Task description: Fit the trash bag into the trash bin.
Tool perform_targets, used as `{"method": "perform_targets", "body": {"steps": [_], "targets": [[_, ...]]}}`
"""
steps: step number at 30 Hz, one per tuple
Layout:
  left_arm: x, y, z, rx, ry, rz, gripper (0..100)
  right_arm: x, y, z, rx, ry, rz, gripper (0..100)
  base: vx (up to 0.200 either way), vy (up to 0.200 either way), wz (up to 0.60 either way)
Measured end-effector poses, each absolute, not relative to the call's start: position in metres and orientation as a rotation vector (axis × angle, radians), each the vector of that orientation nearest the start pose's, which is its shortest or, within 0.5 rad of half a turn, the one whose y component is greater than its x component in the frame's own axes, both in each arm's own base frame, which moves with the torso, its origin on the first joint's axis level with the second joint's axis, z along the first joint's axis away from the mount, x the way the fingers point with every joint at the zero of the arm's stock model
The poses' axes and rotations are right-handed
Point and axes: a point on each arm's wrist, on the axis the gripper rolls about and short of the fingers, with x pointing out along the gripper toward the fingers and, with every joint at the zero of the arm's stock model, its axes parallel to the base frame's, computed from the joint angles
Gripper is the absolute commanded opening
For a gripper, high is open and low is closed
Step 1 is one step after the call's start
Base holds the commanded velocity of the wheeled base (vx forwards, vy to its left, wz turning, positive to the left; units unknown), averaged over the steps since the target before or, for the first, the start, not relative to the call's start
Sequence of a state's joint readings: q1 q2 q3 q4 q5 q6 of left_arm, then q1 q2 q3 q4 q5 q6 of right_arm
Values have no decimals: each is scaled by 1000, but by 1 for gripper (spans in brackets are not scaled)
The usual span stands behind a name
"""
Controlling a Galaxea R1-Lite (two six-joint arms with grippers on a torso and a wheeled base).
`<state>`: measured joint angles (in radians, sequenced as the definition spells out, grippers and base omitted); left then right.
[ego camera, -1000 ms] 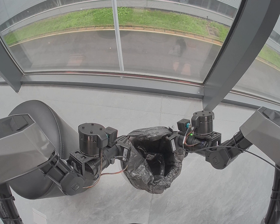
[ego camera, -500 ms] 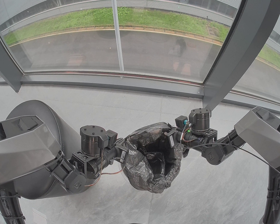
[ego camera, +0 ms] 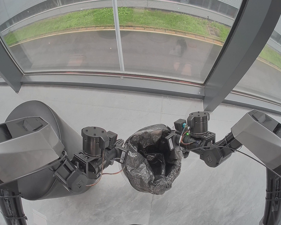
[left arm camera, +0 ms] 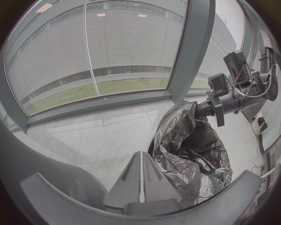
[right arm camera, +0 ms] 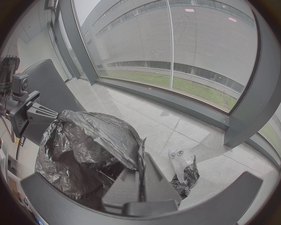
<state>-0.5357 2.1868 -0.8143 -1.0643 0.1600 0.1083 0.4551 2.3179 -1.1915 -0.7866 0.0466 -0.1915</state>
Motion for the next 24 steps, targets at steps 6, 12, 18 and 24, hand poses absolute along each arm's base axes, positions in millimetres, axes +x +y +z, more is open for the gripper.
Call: {"method": "perform_targets", "body": {"steps": [6,12,18,24], "targets": [[316,-189,56,195,300,-397,0,396,196,63,-256,287,529,0,0,0,0],[292,-187,55,87,368,-403,0,391,196,64,-257,293,534,0,0,0,0],[274,-188,58,-93,426,-397,0,388,196,66,-256,295,536,0,0,0,0],[264,-191,59,-238,489,-467,0,387,196,66,-256,296,537,0,0,0,0]]}}
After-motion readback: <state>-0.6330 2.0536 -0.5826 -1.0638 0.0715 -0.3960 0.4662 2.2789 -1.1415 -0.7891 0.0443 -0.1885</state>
